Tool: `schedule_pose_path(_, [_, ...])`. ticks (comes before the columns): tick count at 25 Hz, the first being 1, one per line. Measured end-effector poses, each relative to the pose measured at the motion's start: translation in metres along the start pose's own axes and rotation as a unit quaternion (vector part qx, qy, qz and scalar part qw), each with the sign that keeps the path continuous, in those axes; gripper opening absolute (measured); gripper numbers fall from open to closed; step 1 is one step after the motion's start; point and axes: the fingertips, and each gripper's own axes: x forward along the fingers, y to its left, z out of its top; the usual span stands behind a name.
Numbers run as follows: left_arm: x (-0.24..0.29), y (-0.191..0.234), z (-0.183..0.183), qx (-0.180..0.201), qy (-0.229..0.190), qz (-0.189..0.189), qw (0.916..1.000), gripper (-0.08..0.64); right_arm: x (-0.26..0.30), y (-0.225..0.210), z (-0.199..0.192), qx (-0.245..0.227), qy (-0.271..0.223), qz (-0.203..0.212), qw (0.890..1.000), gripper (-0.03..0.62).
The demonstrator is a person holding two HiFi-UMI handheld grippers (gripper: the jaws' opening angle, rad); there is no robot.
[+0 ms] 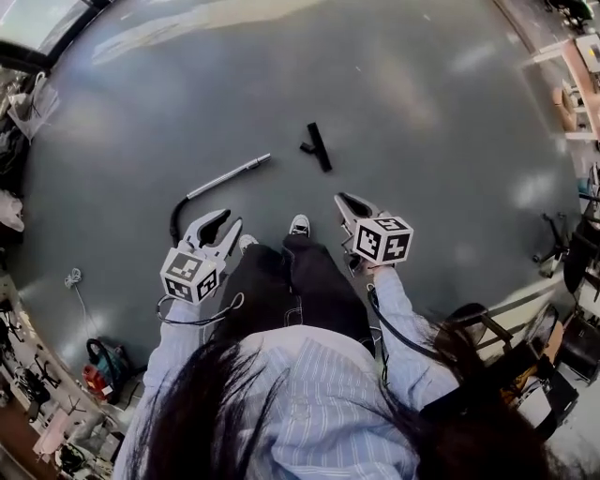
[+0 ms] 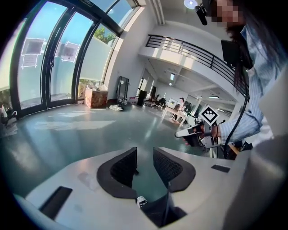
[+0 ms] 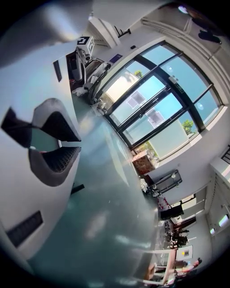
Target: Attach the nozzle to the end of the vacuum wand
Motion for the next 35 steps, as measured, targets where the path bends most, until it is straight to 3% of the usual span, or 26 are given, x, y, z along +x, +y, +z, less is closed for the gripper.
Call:
schedule_pose_path(4, [0.018,0.03,-0.002,-0.019,0.004,0.022,0.9996,0.094,0.024,-0.026,-0.002,0.002,0.02,-0.006,1.0,0.021])
schedule_pose_path(9, [0.041,0.065,0.0,-0.013,0.013,0.015,0.9997,0.094,0.06,-0.044,-0.008,0.004,0.043,-0.022,0.999,0.023])
schedule_pose_path(15, [0.098,0.136,-0.018,0.01,0.059,0.006,0.9982,0.094,0.124,-0.073,-0.006,0.011,0.059,-0.036,0.998,0.057])
schedule_pose_path(20, [0.174,0.197,-0.045,0.035,0.107,-0.026,0.9933,0.093,0.189,-0.113,-0.012,0.001,0.078,-0.048,0.996,0.088])
schedule_pose_path(24, [0.242,0.244,-0.092,0.091,0.161,-0.044,0.9817,0.094,0.255,-0.151,-0.029,-0.013,0.109,-0.06,0.992,0.101])
schedule_pose_path(28, [0.305,0.284,-0.169,0.14,0.213,-0.044,0.966,0.094,0.323,-0.202,-0.086,0.008,0.167,-0.068,0.984,0.141])
schedule_pose_path(32, [0.355,0.313,-0.25,0.195,0.268,-0.043,0.9426,0.105,0.376,-0.252,-0.142,-0.014,0.209,-0.074,0.975,0.163])
schedule_pose_path(35, [0.39,0.342,-0.283,0.223,0.254,-0.007,0.9412,0.11,0.416,-0.294,-0.174,-0.062,0.245,-0.087,0.964,0.178])
